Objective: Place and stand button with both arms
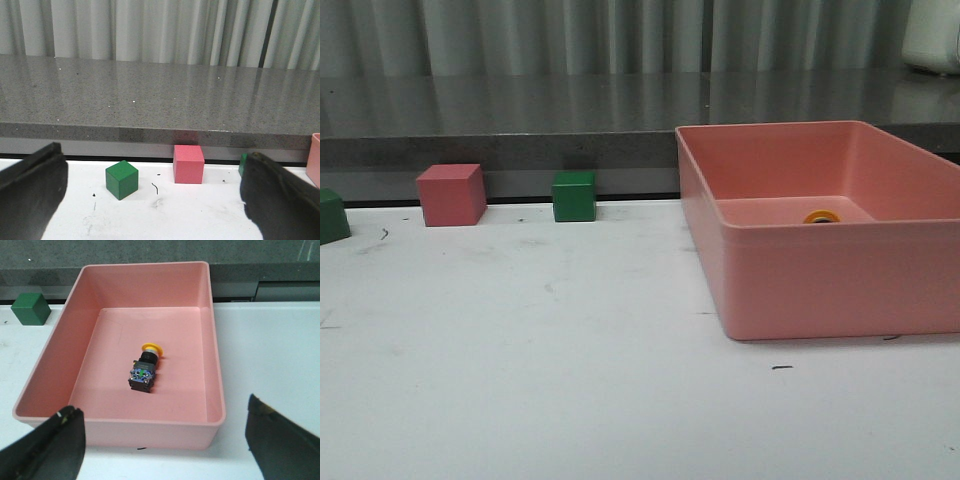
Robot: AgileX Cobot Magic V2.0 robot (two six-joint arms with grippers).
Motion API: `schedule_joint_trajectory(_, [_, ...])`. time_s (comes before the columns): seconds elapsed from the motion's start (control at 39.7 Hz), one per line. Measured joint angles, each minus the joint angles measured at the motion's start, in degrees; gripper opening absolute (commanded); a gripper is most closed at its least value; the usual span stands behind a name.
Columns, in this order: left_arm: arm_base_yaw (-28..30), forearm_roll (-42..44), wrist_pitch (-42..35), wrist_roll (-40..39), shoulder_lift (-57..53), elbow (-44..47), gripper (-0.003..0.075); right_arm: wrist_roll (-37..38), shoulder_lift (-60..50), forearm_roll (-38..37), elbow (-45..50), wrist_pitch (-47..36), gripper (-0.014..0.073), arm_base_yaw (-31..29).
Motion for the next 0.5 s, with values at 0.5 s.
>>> schedule_joint_trajectory(0.5, [0.0, 0.0, 0.0, 0.0, 0.0, 0.0, 0.0671, 0.28, 36.55, 2.71, -27.9, 10.6, 0.0661, 0.92])
